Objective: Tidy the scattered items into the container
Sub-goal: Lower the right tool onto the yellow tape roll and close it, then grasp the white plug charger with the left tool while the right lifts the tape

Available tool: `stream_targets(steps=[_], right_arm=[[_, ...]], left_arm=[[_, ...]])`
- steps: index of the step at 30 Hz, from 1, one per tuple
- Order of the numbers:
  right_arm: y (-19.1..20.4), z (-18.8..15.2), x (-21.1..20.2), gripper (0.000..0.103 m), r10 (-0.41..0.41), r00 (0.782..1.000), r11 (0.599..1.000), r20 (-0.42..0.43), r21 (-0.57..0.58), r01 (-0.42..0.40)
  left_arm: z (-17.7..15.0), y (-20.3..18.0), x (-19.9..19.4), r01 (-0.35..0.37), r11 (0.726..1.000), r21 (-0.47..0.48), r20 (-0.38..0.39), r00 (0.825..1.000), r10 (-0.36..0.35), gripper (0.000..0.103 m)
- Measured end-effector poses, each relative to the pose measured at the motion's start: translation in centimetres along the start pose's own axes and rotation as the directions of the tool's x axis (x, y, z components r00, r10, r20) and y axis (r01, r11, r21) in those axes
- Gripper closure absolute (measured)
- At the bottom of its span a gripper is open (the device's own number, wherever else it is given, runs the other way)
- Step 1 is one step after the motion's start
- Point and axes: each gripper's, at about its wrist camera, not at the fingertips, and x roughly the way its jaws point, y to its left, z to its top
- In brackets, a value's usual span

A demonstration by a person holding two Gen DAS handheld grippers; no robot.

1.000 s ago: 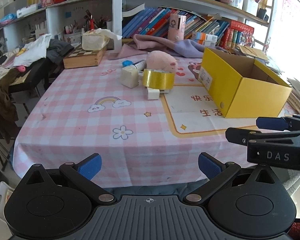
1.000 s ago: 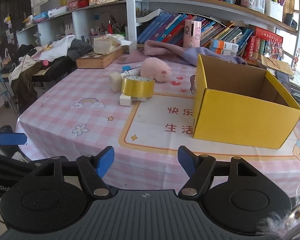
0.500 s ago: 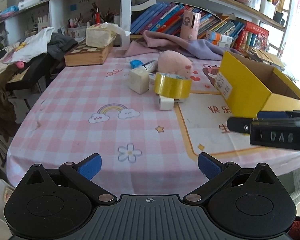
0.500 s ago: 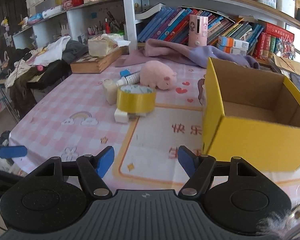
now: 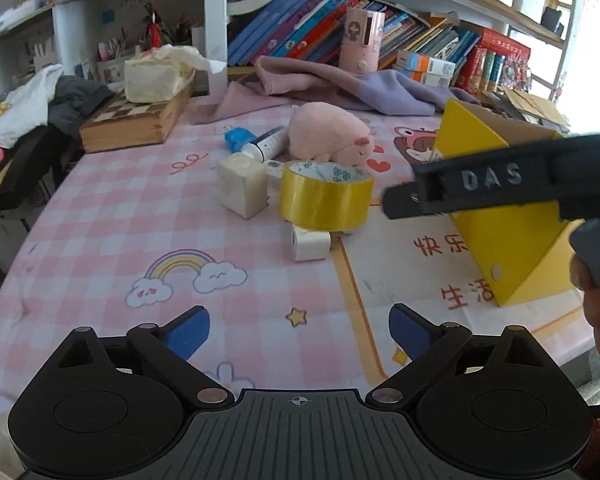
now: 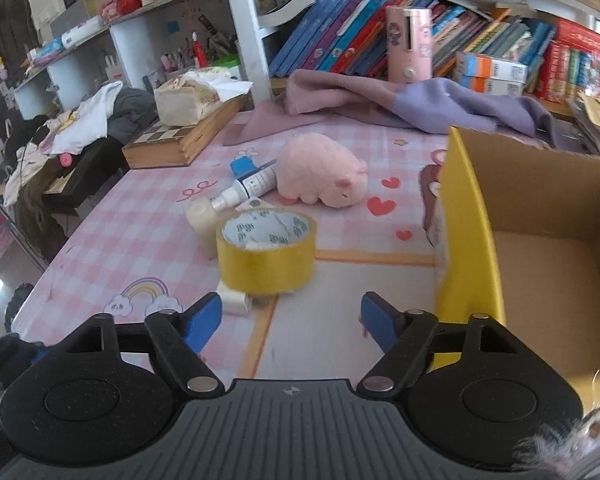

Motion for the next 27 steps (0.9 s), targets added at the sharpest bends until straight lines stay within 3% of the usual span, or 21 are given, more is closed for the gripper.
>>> stream_targets(steps=[6,16,22,27], right_arm=[[0.9,2.8,3.9,0.012,0.028,0.999,0.998,-0.042,-0.046,-0.03],[1.4,5.0,10.6,0.012,0.04,0.986,0.996,-0.164,-0.076,-0.053],[-0.3,5.7,11.2,0.014,0.056,0.984,0.998,-0.167,-0.012,-0.059],[-2.0,6.4,10.2,0.014,0.042,0.991,0.998,-0.127,0.057,-0.035]], left_arm=[[1.6,0.2,2.0,-0.012,1.0,0.012,-0.023,1.0,0.012,0.009],[3.7,0.0,5.1,-0.01,0.999,0.035,-0.054,0.998,0.012,0.014],[4.7,-0.9,7.3,0.004,0.997,0.074,-0.069,0.998,0.001,0.028],[5.3,-1.3,8.9,0.022,0.997,0.069,-0.083,0.996,-0.016,0.033]])
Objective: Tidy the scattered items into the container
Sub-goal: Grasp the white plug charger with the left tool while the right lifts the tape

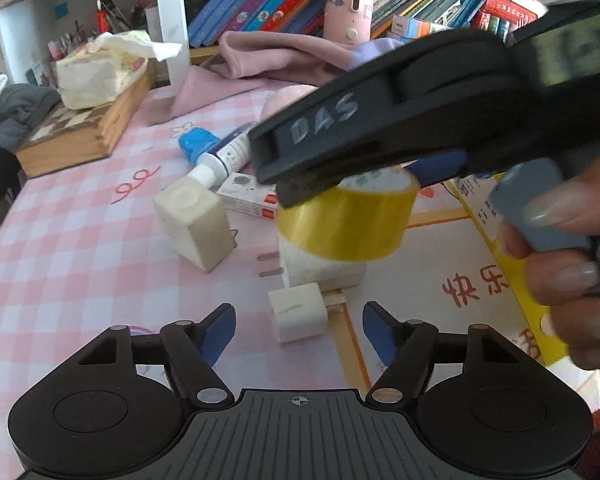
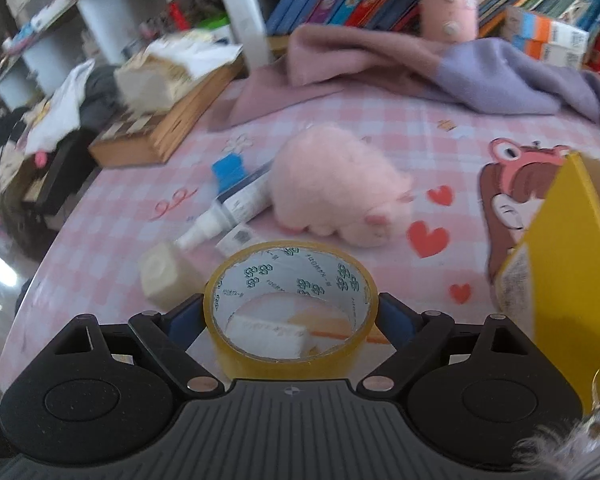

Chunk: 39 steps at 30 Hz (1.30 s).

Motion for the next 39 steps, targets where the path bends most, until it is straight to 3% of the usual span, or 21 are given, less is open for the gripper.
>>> stream_targets(steps=[9,14,29,39], right_arm=[[-1.3,0.0,-0.8,0.014,-0.03,0.999,0.999,0.019,0.044,0.029],[-0.9,-0.4,-1.3,0.014,-0.021,0.999,1.0,0.023,0.02,0.021],[2.2,-3.2,-6.8,0.014,0.024,0.994,0.997,0.108,-0.082,-0.015],[3.0,-7.7,-12.9,0.014,0.036,0.99,0.991,0.135,-0.136,-0.018]], left_arm=[[0.2,0.0,1.3,-0.009,1.0,0.014,-0.024,1.0,0.01,0.06],[0.2,0.3,0.9,-0.005,1.0,-0.012,-0.019,1.0,0.005,0.06],[-2.2,4.3,-5.7,-0.034,0.987,-0.157,0.058,0.997,0.044,0.06],[-4.2,5.9,-12.8,0.083,0.963,-0.257,0.16,0.986,-0.042,0.06]])
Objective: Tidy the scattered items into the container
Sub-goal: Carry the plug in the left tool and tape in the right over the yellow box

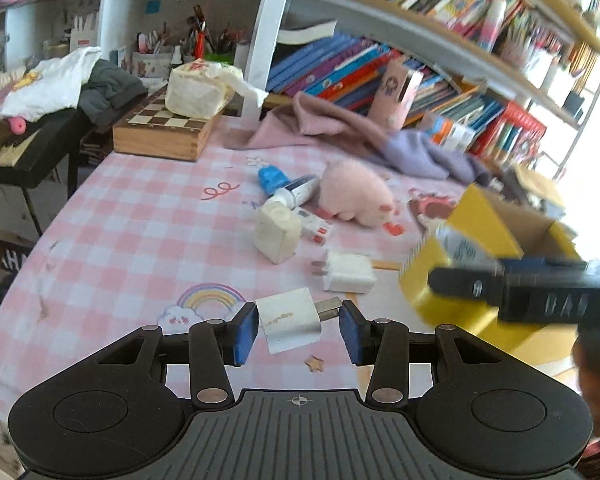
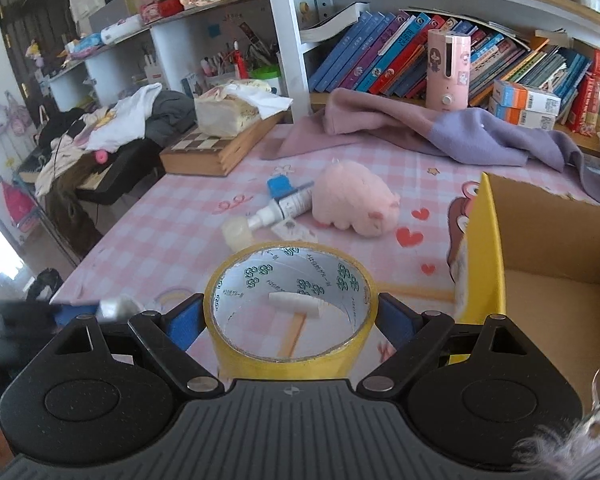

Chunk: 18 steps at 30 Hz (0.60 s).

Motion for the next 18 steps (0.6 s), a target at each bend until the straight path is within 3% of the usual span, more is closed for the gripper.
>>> stream_targets(steps=[7,18], right_arm=[[2.0,-4.0,-4.1,0.014,-0.023,1.0,0.999,0.006,-0.031,0.023],[2.9,-10.2,-10.6,0.014,-0.114,0.993,0.988,0.037,0.113,0.11]], left_arm=[[-1.9,-0.4,-3.8,0.072,0.997,-0.004,0.008,0.997,-0.072,0.06],[-6.7,-2.1,-7.9,0.185,0.982,0.04,-0.027,0.983,-0.184,0.06]])
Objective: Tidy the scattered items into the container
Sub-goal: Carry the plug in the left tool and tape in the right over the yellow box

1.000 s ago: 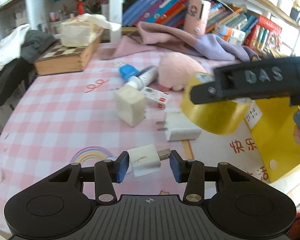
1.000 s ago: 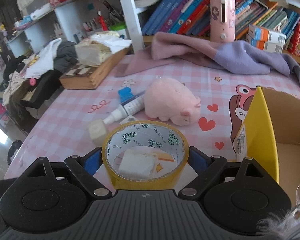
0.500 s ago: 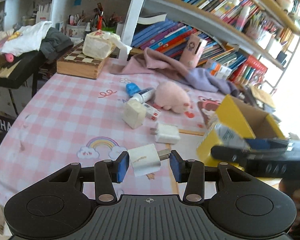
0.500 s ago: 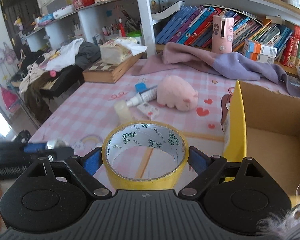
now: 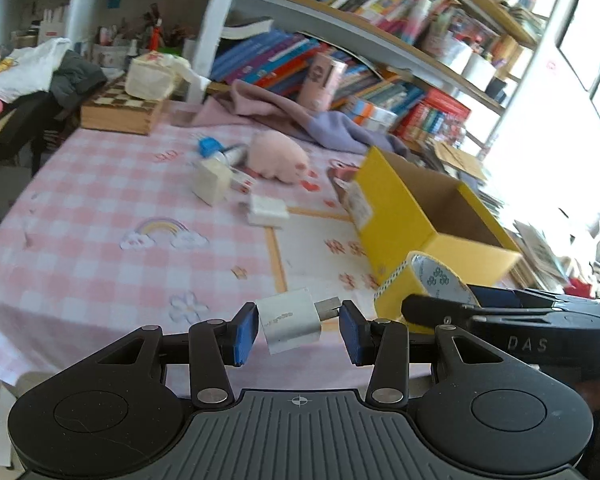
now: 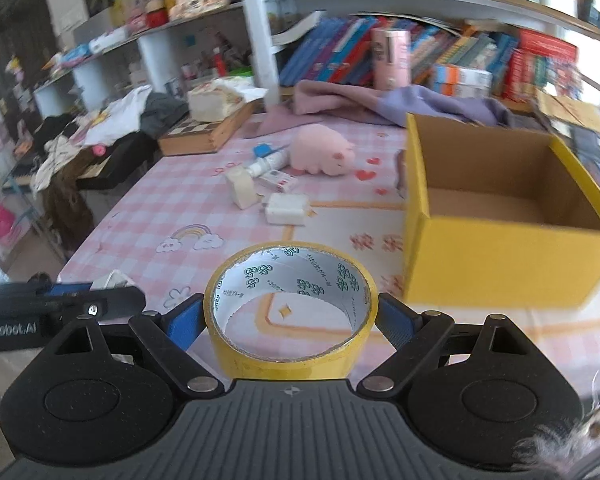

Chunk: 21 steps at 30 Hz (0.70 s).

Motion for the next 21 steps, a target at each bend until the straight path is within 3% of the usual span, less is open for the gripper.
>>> stream_targets(steps=[21], right_arm=[[-3.3,-4.7,-7.1,0.014,-0.185,0.982,0.974,0.027,0.135,0.18]], left_arm=[[-2.3,-5.0,-0.1,0.186,0.977,0.099,-0.056,0.982,-0.182,0.06]])
